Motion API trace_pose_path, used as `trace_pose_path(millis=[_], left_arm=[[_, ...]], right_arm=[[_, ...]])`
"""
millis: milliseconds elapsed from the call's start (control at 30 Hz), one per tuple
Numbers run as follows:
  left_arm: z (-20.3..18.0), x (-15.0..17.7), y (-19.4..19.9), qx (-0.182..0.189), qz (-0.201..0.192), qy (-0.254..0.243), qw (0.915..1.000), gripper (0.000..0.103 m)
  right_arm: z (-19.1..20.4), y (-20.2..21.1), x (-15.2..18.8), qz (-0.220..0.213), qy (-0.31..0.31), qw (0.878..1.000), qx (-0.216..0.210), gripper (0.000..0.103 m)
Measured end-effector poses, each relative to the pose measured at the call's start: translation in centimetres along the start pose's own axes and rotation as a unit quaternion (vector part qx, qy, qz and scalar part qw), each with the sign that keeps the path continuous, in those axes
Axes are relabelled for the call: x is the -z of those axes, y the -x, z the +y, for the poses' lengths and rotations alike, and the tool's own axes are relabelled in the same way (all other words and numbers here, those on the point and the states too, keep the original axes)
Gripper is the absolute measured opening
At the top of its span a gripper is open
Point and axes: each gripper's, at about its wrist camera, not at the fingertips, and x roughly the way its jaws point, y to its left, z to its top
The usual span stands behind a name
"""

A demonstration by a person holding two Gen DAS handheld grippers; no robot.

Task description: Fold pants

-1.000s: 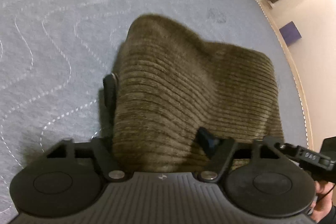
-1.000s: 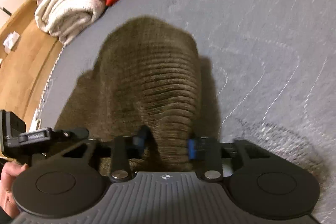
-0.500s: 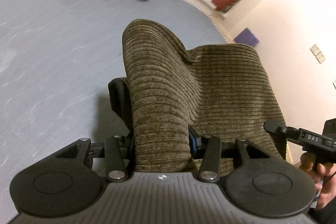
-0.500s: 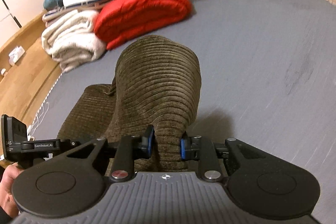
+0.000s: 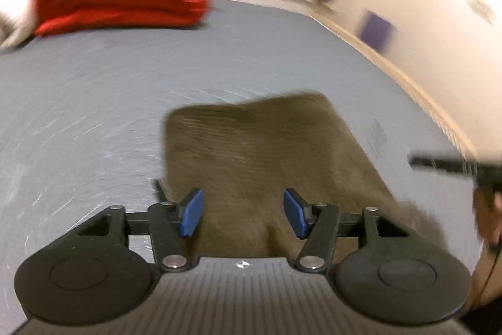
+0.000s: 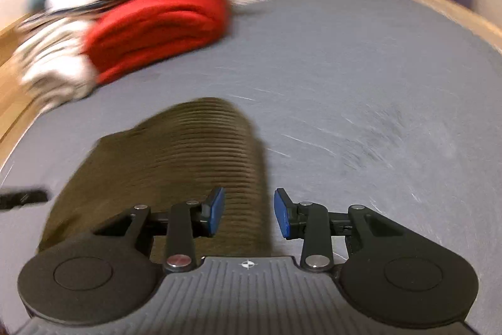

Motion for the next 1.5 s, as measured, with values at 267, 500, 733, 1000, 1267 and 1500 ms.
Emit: trace_pose_path(millis=[267,500,733,1000,1267,1500], left_arm=[[-3.5,4.1,-3.2,-0.036,0.145,-0.121,0.9813,0.058],[-2.6,0.7,-2.0,-0.046,0.108,-0.077,0.9902,0.060],[0.1,-3.5,-1.1,-0.099,-0.047,0.058,0.9923,0.023],[1.3,-1.1,-9.1,-0.150,0.054,0.066,0.9850,0.006],[-0.1,-2.0,-6.1,-0.147,0.034,0.067,0.9862,0.020],[-4.5,-2.4,-0.8,-0.163,-0.051,0.024,0.9850,0.082]], right_arm=[[2.2,-2.8,4.3,0.149,0.114,0.982,-0.022,0.038],[2.8,-1.8,0.3,0.048,0.077,0.996,0.005,0.042],[3.5,-7.2,-4.7,-0.048,-0.042,0.998,0.029,0.043],[4.9,-16.6,-5.5,-0.006,-0.024,0.994,0.109,0.039],[0.6,-19.0,-5.2,-0.004,-0.124,0.983,0.134,0.044],[3.1,-10.4,-6.1,-0.070,-0.043,0.985,0.154,0.066]])
